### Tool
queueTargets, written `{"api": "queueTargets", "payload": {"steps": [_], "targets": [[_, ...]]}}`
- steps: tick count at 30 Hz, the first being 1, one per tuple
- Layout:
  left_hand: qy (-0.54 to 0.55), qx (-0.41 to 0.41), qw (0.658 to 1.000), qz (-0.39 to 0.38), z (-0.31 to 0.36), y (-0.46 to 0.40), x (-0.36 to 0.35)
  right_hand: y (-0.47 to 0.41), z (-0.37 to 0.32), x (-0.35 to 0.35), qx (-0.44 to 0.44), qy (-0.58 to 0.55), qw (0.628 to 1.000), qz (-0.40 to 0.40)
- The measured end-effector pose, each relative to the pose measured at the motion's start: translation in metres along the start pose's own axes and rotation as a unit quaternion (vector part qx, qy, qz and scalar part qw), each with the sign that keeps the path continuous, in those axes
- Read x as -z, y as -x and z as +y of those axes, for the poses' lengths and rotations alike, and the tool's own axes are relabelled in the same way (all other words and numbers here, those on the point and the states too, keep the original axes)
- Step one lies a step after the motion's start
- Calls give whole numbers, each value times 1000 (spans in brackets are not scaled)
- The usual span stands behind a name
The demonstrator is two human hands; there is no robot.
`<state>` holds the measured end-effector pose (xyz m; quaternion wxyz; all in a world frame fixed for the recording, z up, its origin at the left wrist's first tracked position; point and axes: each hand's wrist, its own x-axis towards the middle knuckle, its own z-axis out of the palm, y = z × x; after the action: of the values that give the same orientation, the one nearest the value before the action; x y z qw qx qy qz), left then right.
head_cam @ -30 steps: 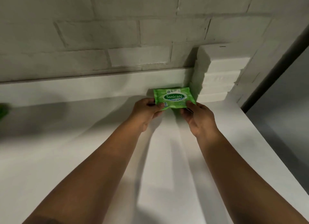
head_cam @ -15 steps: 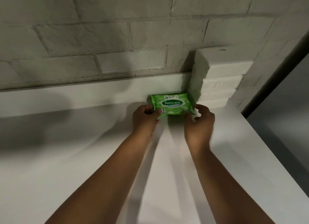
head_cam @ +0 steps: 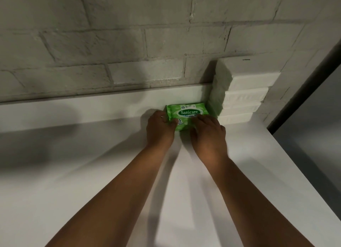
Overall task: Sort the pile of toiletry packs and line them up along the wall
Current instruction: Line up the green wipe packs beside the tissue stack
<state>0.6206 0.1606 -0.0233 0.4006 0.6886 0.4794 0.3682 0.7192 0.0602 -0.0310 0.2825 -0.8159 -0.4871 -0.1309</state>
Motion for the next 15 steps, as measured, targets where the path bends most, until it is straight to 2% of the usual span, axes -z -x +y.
{"api": "queueTargets", "payload": {"steps": [2, 5, 8, 15], "targets": [[-56, -81, 995, 9, -1, -1, 1, -4, 2, 1, 17, -16, 1000, 6], [-72, -138, 988, -23, -1, -1, 0, -11, 8, -8, 26, -62, 998, -1], [-95, -148, 983, -54, -5, 2, -4, -12, 11, -17, 6, -88, 996, -33], [-92, -121, 986, -63, -5, 1, -5, -17, 8, -13, -31, -93, 994, -57]]}}
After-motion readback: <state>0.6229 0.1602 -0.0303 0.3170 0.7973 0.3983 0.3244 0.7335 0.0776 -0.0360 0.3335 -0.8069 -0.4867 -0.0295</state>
